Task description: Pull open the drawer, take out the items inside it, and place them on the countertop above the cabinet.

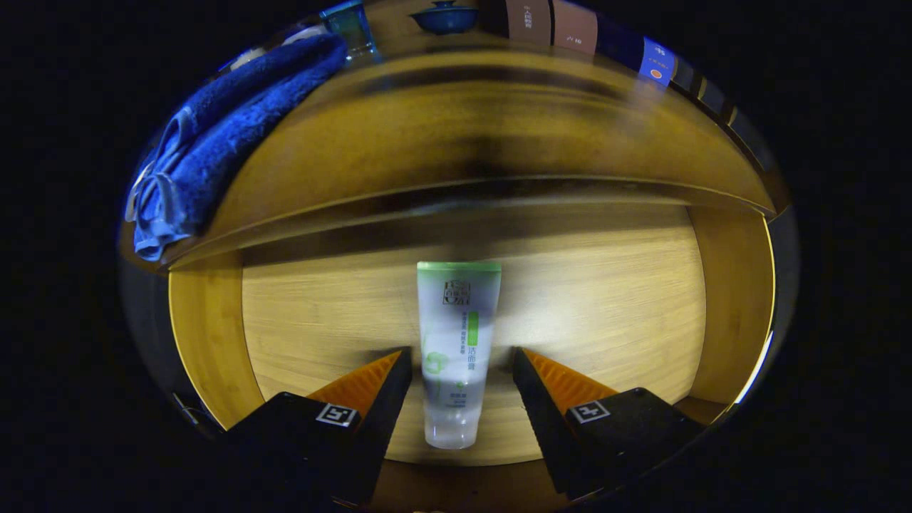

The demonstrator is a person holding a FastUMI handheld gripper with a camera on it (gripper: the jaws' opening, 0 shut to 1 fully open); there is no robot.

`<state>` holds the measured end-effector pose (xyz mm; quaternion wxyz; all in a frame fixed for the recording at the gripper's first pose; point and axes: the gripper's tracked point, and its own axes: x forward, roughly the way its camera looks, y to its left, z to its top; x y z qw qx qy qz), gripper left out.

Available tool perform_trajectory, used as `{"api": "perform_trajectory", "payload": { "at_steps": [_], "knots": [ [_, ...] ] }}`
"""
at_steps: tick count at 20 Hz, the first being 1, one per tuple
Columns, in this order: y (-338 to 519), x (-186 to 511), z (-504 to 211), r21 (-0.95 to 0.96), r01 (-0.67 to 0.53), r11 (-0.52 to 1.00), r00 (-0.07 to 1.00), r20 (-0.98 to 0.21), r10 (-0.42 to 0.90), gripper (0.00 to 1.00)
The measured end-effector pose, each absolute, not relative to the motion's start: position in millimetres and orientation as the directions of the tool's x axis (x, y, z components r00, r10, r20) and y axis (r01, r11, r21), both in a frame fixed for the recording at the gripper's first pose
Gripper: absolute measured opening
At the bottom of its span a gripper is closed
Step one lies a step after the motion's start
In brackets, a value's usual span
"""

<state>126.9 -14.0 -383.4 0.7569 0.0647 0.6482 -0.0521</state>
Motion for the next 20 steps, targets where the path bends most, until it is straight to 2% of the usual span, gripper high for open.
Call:
{"api": "perform_trajectory", "payload": {
  "at_steps": [1,5,6,7,14,20],
  "knots": [
    [-14,128,-385,0.028,0.154,0.988,0.161,-0.987,0.003,0.91],
    [-15,125,-393,-0.010,0.128,0.992,0.143,-0.989,-0.029,0.58],
    [-15,128,-389,-0.011,0.129,0.992,0.153,-0.988,-0.030,0.58],
    [-15,128,-384,-0.006,0.125,0.992,0.154,-0.988,-0.025,0.50],
    [-16,126,-385,0.003,0.146,0.989,0.162,-0.987,-0.021,0.50],
    [-17,126,-355,0.005,0.123,0.992,0.288,-0.957,-0.031,0.50]
  ]
}}
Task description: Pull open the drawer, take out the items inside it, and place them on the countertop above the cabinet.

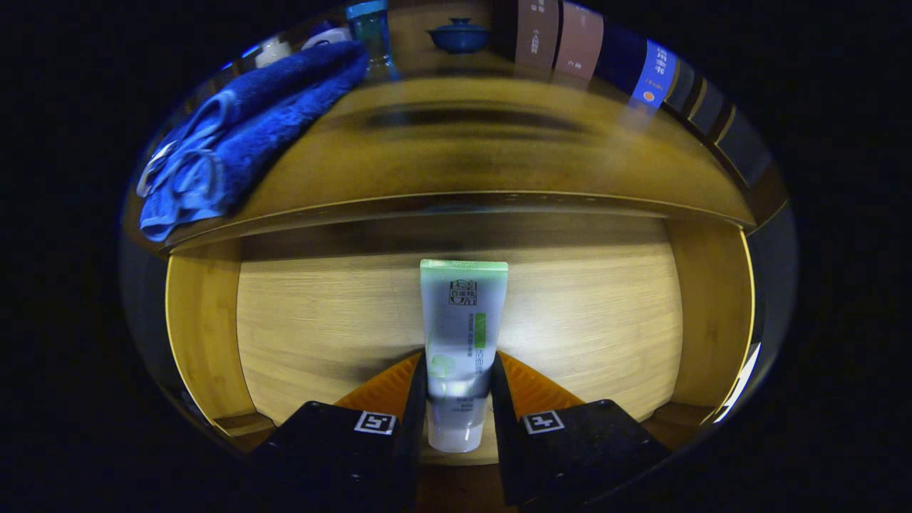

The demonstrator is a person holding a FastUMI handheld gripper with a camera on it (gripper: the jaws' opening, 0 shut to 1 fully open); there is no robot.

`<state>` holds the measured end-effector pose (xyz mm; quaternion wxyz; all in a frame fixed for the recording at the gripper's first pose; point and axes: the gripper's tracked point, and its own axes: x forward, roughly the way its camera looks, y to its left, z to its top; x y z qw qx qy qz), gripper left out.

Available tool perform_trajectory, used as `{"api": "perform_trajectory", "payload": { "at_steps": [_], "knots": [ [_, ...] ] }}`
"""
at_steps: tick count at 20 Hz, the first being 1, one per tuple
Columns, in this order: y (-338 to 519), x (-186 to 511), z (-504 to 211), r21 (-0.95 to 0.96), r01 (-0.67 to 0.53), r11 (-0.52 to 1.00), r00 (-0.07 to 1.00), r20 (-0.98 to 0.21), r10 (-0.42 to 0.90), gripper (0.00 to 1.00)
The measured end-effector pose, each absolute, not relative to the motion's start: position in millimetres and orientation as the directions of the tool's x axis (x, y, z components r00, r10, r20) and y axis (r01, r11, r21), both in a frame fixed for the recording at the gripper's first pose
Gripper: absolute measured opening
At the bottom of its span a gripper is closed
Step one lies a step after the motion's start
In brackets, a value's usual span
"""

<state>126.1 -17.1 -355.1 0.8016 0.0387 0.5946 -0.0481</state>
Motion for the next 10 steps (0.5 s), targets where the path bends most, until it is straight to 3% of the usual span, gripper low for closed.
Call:
{"api": "perform_trajectory", "payload": {
  "at_steps": [10],
  "knots": [
    [-22,105,-261,0.118,0.124,0.985,0.511,-0.858,0.039,0.50]
  ]
}}
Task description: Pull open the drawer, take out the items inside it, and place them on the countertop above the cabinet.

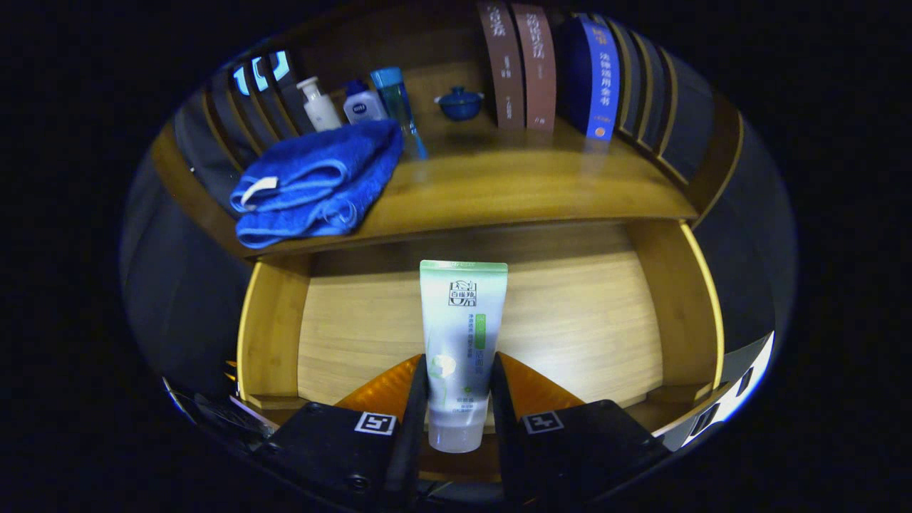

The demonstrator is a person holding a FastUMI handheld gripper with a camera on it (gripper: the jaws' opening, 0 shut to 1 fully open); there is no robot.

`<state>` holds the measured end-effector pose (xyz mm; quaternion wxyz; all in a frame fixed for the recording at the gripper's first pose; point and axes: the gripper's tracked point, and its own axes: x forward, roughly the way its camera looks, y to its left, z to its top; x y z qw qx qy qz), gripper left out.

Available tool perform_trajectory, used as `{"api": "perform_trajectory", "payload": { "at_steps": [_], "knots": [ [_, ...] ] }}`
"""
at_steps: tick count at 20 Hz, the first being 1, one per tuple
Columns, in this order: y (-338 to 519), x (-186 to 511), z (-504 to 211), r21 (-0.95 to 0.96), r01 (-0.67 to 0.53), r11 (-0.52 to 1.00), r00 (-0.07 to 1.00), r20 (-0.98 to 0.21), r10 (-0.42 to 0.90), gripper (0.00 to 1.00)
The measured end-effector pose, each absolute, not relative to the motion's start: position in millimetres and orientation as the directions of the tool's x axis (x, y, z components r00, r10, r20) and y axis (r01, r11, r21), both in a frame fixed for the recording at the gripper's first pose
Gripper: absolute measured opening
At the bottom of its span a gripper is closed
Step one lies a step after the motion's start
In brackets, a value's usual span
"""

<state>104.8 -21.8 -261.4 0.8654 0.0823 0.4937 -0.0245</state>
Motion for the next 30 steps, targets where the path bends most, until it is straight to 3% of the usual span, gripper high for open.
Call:
{"api": "perform_trajectory", "payload": {
  "at_steps": [8,16,24,26,30],
  "knots": [
    [-41,200,-209,0.114,0.127,0.985,0.626,-0.779,0.010,0.49],
    [-35,298,-234,0.073,0.087,0.994,0.561,-0.828,0.012,0.50],
    [-32,323,-265,0.051,0.086,0.995,0.495,-0.869,0.001,0.50],
    [-29,323,-270,0.065,0.095,0.993,0.490,-0.872,0.010,0.55],
    [-28,320,-261,0.065,0.085,0.994,0.507,-0.862,0.014,0.82]
  ]
}}
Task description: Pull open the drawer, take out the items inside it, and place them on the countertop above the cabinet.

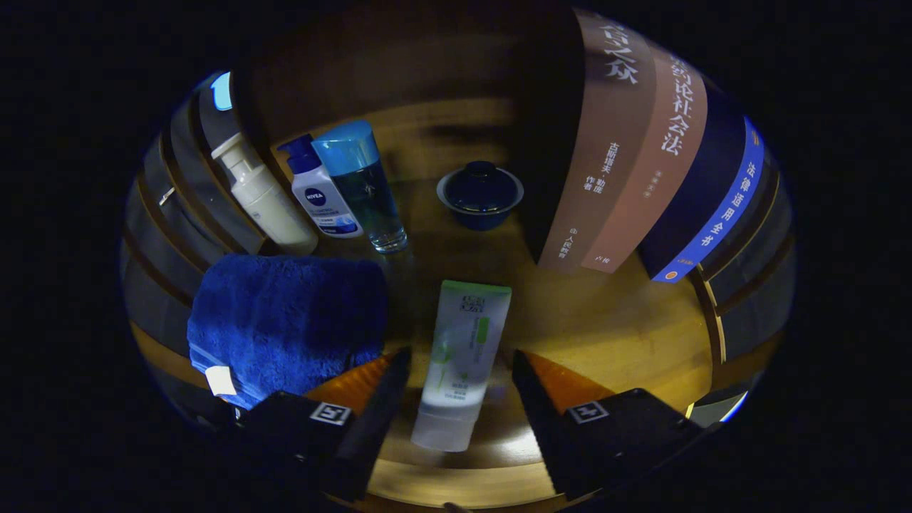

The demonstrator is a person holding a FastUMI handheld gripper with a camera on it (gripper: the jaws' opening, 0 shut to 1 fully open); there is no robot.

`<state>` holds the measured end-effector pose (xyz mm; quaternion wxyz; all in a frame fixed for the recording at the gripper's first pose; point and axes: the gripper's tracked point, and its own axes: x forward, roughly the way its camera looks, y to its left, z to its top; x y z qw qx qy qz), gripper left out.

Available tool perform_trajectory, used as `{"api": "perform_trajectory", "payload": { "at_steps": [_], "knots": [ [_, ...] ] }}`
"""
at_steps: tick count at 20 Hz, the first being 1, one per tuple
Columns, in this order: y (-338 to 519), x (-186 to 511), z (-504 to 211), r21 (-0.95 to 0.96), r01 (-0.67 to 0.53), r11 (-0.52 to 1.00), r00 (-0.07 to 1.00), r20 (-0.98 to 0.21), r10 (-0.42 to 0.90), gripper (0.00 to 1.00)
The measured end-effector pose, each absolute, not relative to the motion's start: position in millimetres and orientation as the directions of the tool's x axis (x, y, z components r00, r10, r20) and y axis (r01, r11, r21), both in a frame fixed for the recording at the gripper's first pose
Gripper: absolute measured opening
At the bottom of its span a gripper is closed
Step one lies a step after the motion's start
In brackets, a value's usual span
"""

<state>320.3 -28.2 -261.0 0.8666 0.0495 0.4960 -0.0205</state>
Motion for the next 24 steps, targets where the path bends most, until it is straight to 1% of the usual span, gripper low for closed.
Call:
{"api": "perform_trajectory", "payload": {
  "at_steps": [2,4,7,10,13,16,20,22,24],
  "knots": [
    [-30,314,-254,0.059,0.085,0.995,0.524,-0.852,0.006,0.96],
    [-30,303,-244,0.064,0.089,0.994,0.544,-0.839,0.006,0.99],
    [-27,280,-224,0.081,0.089,0.993,0.603,-0.798,0.011,0.99],
    [-19,246,-190,0.104,0.066,0.992,0.695,-0.718,0.029,0.99],
    [-10,201,-155,0.102,0.033,0.994,0.795,-0.605,0.036,0.99],
    [2,146,-126,0.118,-0.015,0.993,0.882,-0.467,0.068,1.00],
    [-3,68,-127,0.091,0.014,0.996,0.945,-0.327,0.016,1.00],
    [-1,31,-139,0.073,0.017,0.997,0.955,-0.296,0.005,1.00],
    [2,1,-166,0.044,0.019,0.999,0.955,-0.298,-0.005,1.00]
  ]
}}
